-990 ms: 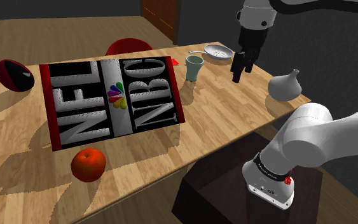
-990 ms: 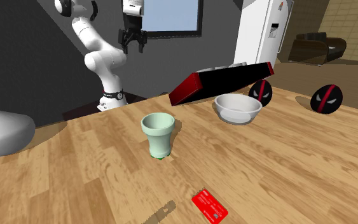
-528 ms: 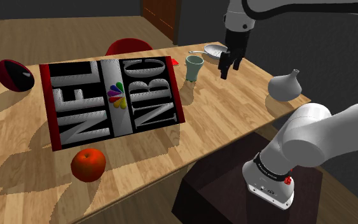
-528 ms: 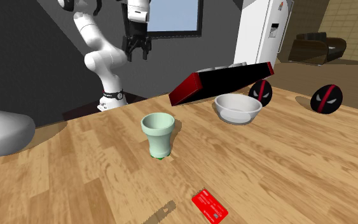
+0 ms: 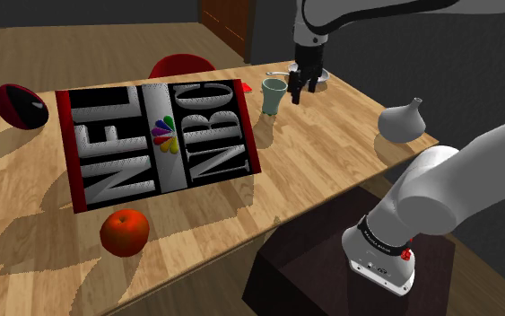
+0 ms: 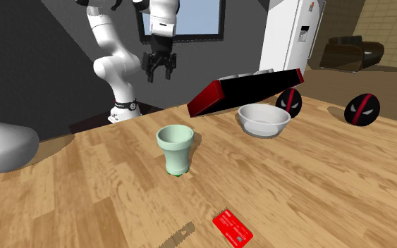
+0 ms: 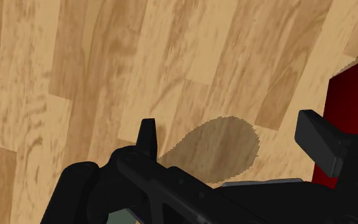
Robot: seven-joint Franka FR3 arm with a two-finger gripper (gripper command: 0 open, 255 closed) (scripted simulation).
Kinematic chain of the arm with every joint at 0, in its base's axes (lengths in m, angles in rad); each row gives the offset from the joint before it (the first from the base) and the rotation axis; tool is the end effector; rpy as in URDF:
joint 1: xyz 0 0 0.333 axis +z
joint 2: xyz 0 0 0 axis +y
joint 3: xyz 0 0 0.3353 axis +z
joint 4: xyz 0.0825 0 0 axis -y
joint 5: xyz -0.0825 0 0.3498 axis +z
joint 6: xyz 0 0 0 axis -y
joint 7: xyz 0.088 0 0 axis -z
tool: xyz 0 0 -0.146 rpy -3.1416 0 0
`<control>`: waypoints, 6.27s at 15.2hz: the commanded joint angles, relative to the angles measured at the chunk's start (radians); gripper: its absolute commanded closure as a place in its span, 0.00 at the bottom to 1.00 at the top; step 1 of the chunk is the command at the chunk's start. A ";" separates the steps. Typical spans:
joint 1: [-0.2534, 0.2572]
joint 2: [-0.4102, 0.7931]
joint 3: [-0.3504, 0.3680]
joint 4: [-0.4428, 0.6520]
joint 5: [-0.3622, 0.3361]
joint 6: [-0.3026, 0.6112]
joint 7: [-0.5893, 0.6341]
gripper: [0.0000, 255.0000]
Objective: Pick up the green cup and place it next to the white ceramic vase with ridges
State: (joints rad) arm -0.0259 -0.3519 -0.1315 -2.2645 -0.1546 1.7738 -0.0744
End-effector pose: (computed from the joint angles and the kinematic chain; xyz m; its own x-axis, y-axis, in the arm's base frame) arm 0.3788 -0.0832 0.4792 0.9882 -0.0363 -0.1489 -0.0231 -0.9957 0.0893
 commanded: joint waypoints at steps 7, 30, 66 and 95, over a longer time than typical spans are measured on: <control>-0.015 0.311 -0.041 0.224 -0.001 0.100 -0.070 0.00; -0.079 0.792 -0.064 0.629 0.042 0.196 -0.173 0.00; -0.077 0.729 -0.070 0.834 0.040 -0.069 -0.208 1.00; -0.112 0.818 -0.081 1.346 0.055 -0.485 -0.291 1.00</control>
State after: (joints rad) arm -0.1354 0.4984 -0.2095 -0.8707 -0.0947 1.2709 -0.3583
